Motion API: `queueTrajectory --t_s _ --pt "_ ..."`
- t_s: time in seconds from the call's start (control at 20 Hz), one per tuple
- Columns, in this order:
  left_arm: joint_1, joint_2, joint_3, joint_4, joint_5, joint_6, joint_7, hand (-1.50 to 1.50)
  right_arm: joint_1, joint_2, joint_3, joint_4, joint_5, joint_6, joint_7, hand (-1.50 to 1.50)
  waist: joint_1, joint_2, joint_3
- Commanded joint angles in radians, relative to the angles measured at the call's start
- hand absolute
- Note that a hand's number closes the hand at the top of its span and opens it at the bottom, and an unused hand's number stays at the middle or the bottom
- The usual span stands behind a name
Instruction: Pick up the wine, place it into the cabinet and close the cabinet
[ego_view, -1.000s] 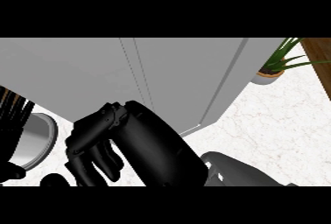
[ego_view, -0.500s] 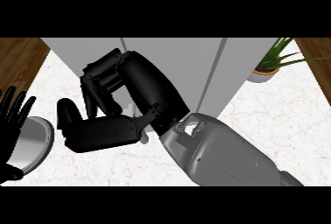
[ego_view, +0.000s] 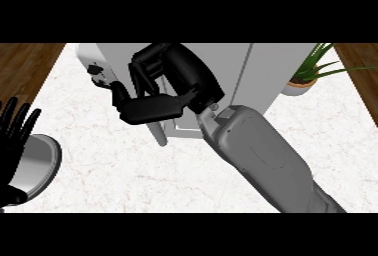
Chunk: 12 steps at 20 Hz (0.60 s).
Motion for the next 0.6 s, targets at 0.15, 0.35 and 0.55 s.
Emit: queueTrajectory --t_s 0.15,0.35,0.55 --pt "-0.036 0.038 0.047 0.027 0.034 -0.001 0.049 -1.5 -0.029 -0.041 -0.097 0.175 0.027 0.065 -0.094 1.5 0.001 0.02 0.002" --pt "-0.037 0.029 0.023 0.03 -0.001 -0.005 0.041 -1.5 -0.081 -0.084 -0.128 0.233 0.034 0.101 -0.097 1.5 0.006 0.025 0.001" --pt "-0.022 0.012 0.015 0.009 -0.022 -0.003 0.016 -1.5 -0.046 -0.102 -0.145 0.253 0.022 0.128 -0.132 1.5 0.011 0.025 0.001"
